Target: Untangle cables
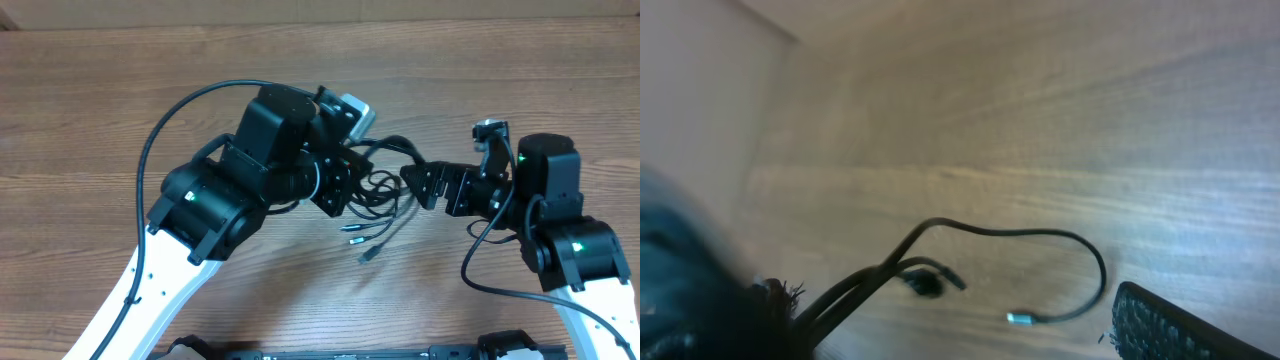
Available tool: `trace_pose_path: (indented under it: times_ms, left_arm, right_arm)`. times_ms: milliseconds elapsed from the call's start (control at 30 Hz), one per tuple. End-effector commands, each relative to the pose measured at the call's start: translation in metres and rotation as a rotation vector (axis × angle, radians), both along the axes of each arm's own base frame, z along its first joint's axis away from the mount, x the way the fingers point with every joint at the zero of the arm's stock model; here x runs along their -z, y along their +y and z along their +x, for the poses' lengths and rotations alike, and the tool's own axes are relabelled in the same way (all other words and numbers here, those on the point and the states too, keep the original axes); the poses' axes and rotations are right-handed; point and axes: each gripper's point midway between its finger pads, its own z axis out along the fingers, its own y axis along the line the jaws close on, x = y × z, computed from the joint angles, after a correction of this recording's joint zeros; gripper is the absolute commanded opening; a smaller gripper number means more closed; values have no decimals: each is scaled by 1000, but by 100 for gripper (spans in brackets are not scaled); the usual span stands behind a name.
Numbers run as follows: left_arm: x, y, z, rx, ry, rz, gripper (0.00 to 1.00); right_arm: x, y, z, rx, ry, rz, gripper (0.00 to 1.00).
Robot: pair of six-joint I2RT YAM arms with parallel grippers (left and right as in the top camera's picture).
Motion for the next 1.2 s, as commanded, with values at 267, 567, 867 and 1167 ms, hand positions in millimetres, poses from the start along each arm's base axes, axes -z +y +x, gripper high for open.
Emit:
trace_pose_path:
  times_ms: [267, 567, 867, 1167]
  left_arm:
    - [-30, 32, 38, -345, -40, -73, 4]
    - [-58, 25, 52, -379, -110, -185, 4]
    - [-73, -4, 47, -208, -157, -256, 4]
    - [-85, -31, 50, -89, -177, -346, 4]
  right_arm:
    - [-54, 9, -10, 69, -35, 265, 100]
    - [-77, 25, -14, 107, 132, 544, 92]
    - [-108, 38, -21, 30, 163, 696, 84]
    - [-108, 38, -20, 37, 174, 703, 82]
